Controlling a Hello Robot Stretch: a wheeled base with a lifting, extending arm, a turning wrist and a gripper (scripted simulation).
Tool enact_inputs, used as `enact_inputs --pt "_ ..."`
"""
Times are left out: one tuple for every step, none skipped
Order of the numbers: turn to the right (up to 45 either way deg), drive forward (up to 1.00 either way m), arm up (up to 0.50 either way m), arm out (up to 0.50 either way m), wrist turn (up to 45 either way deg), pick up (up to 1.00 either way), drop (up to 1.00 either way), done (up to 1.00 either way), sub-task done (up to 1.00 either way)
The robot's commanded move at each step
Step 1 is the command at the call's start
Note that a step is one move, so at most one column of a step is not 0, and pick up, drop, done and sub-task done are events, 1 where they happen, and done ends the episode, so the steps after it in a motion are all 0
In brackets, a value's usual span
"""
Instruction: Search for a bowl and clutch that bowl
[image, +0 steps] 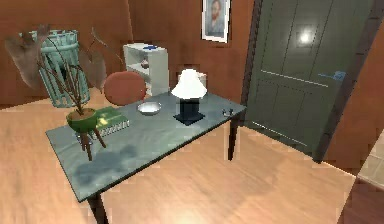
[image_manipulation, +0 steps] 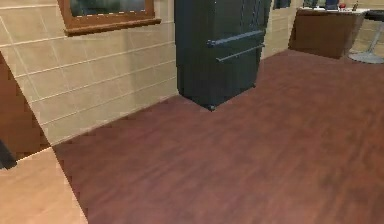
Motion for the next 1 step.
enact_inputs --pt "3.0 0.00 0.00 0.00 0.0 0.00 0.00 0.00 0.00"
